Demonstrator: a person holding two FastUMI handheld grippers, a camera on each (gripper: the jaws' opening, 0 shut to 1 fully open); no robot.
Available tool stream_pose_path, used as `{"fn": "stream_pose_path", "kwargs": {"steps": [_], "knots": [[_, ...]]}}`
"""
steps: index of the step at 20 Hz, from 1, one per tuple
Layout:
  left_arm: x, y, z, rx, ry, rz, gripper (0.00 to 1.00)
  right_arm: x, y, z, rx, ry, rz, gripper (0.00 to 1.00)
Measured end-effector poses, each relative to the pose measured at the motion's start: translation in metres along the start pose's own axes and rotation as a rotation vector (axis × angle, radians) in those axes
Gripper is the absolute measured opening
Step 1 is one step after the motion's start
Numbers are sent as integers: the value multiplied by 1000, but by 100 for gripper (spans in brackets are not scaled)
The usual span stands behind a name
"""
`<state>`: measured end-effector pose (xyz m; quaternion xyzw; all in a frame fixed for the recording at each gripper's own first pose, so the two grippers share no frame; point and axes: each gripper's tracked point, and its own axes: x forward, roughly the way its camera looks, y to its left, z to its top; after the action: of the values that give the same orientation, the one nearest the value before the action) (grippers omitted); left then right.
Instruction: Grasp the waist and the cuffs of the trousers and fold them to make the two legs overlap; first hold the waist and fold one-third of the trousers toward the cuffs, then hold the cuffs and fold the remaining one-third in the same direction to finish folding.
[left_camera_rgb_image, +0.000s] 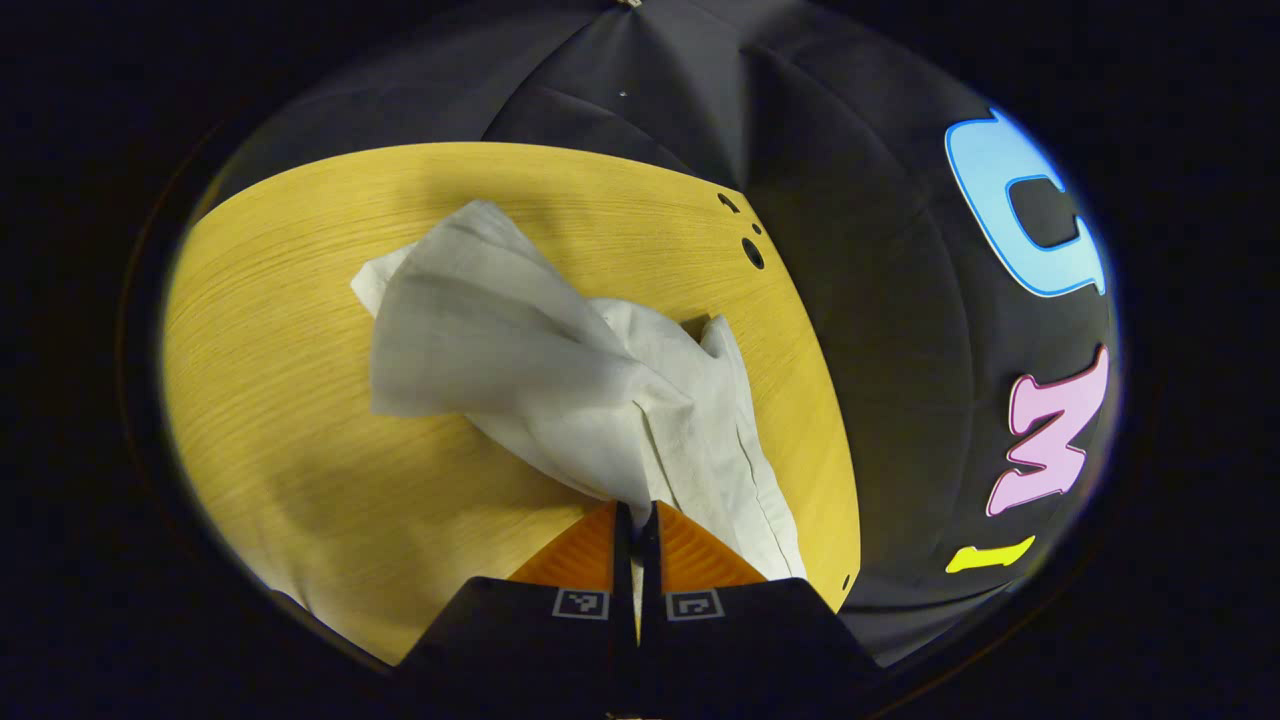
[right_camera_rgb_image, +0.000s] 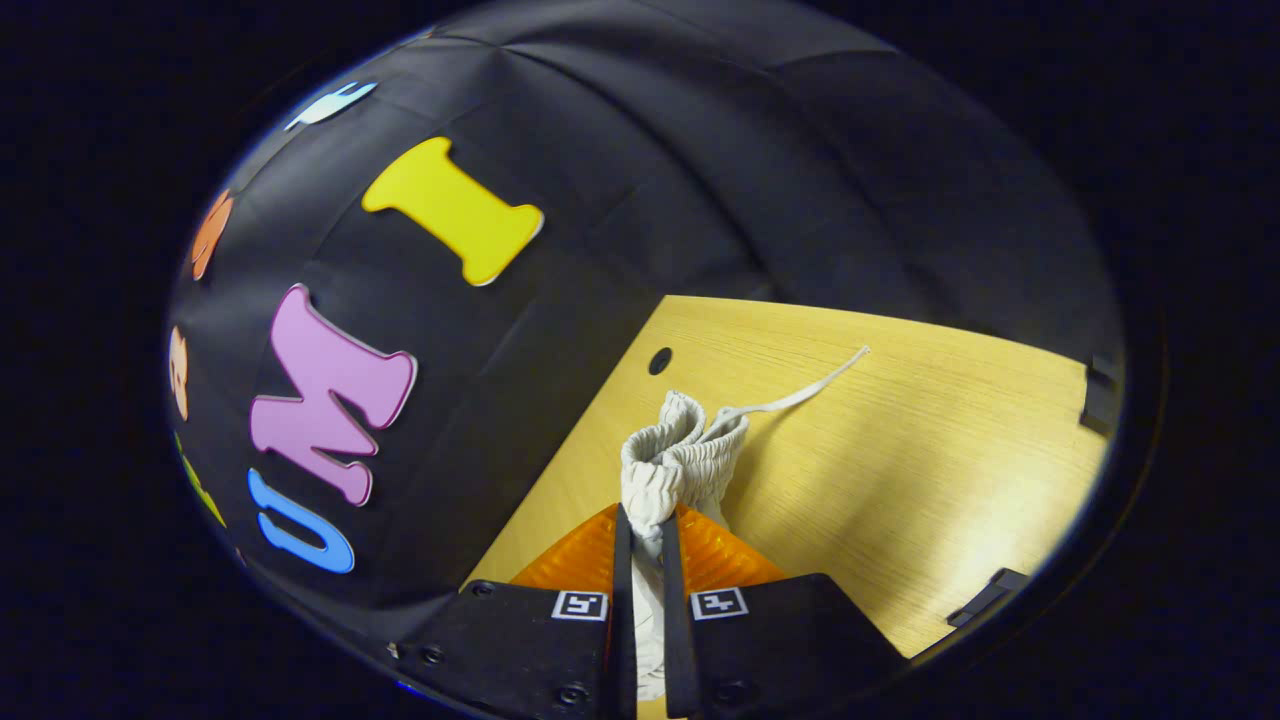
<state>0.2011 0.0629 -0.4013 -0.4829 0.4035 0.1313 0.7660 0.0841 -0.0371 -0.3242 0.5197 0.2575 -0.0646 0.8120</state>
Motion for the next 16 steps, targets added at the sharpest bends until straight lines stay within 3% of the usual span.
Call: {"fn": "stream_pose_path", "kwargs": {"steps": [5,9,16], "knots": [[-1,-2,0,15,23,-11,6,-5,103,-40,-265,38,190,15],[-3,-3,3,43,30,-19,7,-3,155,-100,-402,124,290,16],[0,0,0,80,38,-5,7,22,153,-211,-550,320,298,16]]}}
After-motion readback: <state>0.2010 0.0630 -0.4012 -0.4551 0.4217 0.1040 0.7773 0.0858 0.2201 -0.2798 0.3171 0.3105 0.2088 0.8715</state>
